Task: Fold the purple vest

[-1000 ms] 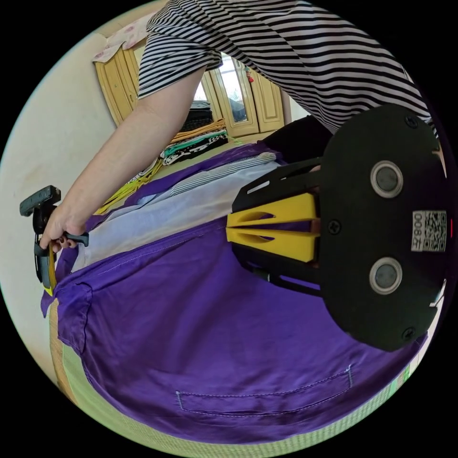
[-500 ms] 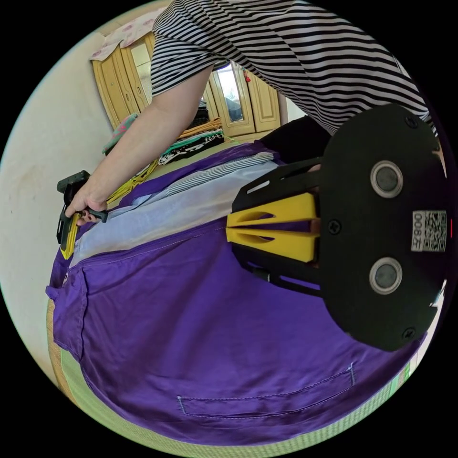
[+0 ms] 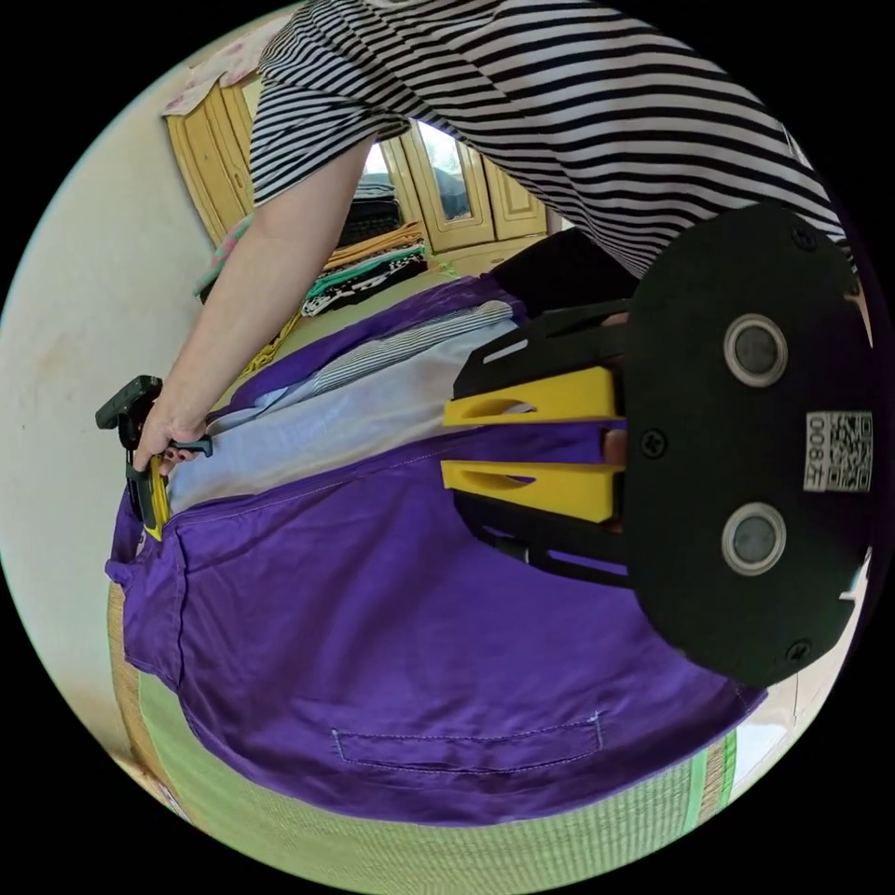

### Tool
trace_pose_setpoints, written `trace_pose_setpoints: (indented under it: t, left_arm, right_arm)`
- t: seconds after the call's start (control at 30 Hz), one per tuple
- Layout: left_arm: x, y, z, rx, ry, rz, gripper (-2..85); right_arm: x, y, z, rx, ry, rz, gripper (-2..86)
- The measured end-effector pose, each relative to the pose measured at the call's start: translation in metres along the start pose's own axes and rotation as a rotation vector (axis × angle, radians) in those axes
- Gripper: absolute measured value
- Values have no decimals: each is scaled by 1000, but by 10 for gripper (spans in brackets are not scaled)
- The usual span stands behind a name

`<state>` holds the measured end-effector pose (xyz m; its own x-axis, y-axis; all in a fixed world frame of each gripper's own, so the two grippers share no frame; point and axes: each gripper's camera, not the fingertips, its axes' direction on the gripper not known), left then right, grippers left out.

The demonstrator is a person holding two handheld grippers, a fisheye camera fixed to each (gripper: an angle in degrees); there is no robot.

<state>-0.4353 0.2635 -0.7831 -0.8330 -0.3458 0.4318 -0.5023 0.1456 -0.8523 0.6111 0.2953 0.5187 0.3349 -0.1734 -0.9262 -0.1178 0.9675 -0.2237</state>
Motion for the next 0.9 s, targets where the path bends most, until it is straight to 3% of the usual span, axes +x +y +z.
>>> trace_pose_setpoints:
  t: [0.3,0.7,0.9]
  left_arm:
    - [8,12,18,-105,-87,-6,27]
    - [23,15,-6,-3,24,26,3]
    - [20,11,18,-63,31,-6,11]
  right_arm:
    - [5,6,3,-12,11,20,49]
    - [-25,-1,-25,26,-16,-69,8]
    - [-16,-6,-13,-38,45,-32,13]
